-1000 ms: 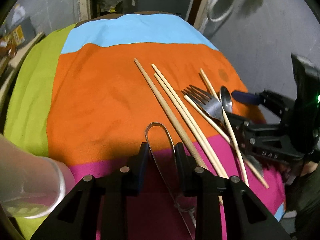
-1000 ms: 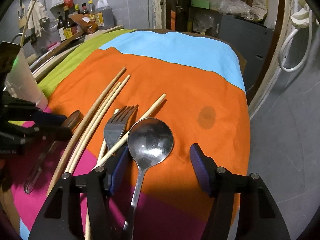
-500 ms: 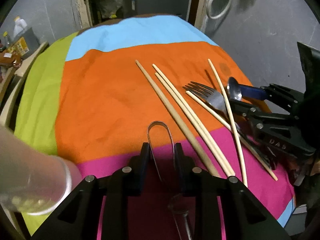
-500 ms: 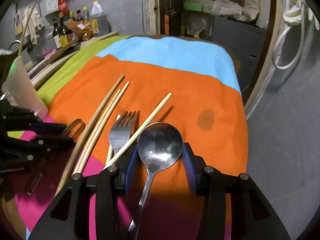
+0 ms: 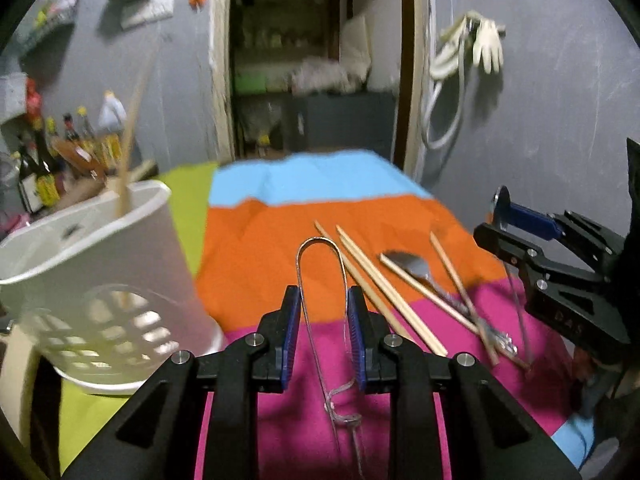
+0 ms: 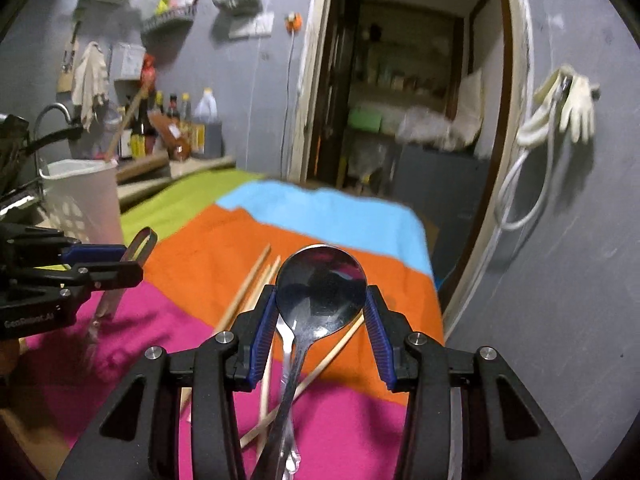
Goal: Organize utensils
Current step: 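Carry the spoon with the right tool while the left tool carries the tong into the holder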
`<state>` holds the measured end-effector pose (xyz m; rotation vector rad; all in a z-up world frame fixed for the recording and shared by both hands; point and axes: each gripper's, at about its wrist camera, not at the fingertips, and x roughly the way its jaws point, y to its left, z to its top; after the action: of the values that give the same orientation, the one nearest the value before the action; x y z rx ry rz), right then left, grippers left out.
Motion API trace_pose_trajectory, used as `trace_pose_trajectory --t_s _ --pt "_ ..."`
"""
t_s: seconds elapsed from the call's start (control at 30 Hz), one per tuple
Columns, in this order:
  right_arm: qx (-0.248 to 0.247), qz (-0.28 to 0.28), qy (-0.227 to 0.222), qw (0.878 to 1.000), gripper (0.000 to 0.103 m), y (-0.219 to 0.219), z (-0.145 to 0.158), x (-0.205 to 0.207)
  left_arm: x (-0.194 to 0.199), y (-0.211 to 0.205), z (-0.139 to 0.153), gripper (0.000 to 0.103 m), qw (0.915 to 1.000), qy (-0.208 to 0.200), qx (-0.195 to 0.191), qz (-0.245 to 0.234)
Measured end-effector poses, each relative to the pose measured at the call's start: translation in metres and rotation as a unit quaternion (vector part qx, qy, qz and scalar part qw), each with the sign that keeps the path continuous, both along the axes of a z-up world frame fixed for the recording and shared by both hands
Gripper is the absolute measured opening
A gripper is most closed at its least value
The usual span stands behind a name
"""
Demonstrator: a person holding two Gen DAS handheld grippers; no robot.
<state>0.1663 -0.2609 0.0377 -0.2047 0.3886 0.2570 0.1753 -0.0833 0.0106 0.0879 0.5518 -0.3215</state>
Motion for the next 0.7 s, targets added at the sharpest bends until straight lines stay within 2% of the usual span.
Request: trace_pose_trajectory --t_s 0.07,0.4,0.53,0.7 --pt "0.012 -0.002 -0.023 1.000 0.041 0.003 0.008 -0.007 -0.006 0.004 0.007 0.020 0.9996 -0.025 -0.008 0.007" --pt "0.049 0.008 -0.097 0.994 0.041 0.027 0.051 -0.020 -0.020 0.030 0.050 0.020 0.9933 -0.097 -0.052 0.035" --pt "0.063 0.022 -0.115 0.991 0.041 0.039 0.064 -0.021 -0.029 0.042 0.069 0.020 0.9895 -0.125 -0.054 0.047" --pt "0.082 0.047 -0.138 0.986 0.041 0.058 0.085 -0.021 -0.034 0.065 0.092 0.020 0.9868 -0.139 -0.054 0.064"
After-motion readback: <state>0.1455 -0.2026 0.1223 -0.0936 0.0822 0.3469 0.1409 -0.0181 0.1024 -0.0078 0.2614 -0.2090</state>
